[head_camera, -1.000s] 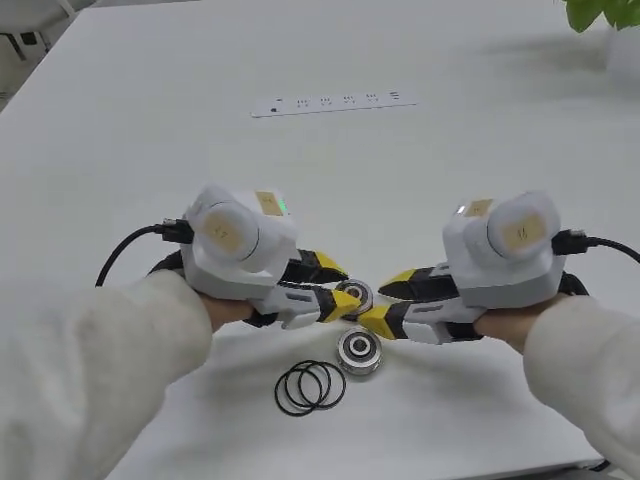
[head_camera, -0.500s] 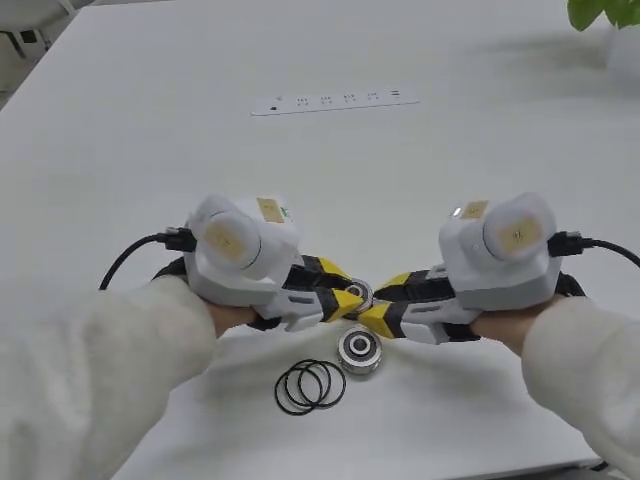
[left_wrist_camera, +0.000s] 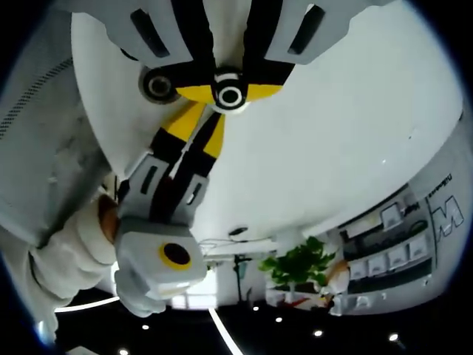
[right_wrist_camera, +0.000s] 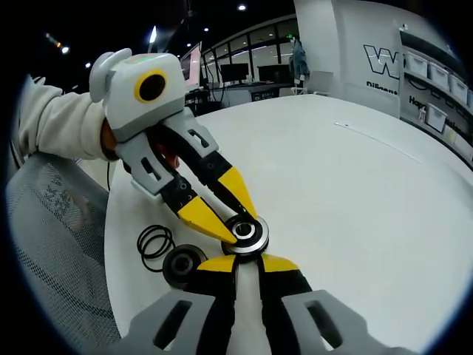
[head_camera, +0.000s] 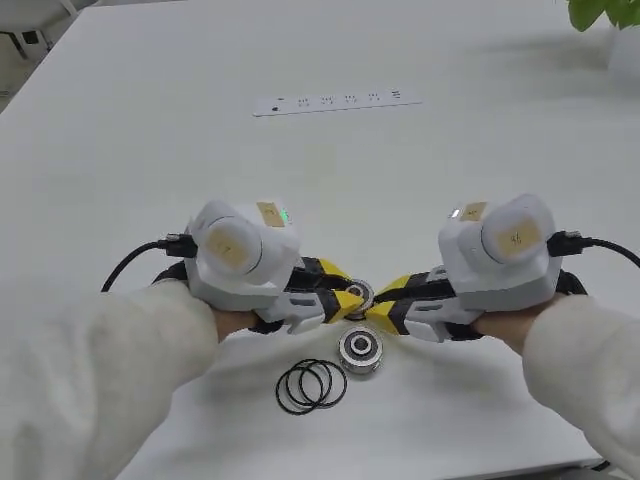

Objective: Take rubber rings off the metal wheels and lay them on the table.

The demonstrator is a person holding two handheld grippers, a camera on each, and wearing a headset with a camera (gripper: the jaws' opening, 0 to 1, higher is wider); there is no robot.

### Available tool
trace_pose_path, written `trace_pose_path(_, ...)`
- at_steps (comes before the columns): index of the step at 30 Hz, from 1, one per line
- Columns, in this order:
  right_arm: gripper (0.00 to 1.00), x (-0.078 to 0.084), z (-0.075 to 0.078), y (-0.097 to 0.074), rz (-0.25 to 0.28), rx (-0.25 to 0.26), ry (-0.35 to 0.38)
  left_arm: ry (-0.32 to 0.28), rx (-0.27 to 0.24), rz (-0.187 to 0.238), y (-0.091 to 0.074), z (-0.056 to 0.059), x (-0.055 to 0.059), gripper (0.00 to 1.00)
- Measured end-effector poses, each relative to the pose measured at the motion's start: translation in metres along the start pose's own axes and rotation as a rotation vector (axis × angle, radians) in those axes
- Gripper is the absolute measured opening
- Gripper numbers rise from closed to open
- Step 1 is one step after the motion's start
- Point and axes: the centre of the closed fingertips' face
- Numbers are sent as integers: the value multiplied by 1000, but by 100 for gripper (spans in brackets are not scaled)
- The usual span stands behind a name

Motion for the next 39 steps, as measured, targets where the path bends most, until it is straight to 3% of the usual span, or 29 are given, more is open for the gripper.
trace_pose_path(8,1,1,3,0,-8,14,23,1,-3,4,0,0,0,14)
trace_pose_path(16,0,2,7,-1,-5,22,148,5,-3,10,-1,1,1,14)
trace_pose_path(27,0,1,10,-4,12,28,228,3,-7,13,-1,1,2,14)
trace_pose_path(35,0,-7,12,-9,62,30,312,-1,-8,16,-1,1,2,14)
trace_pose_path(39,0,-7,13,-8,66,31,310,-1,-11,16,-1,1,2,14)
Point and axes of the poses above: the centre of the closed fingertips' face, and the gripper's own axes: y roughly forward along the fingers, z roughly to its right, x roughly out of its underside, and after that the axes turned 10 degrees about -y, right-handed
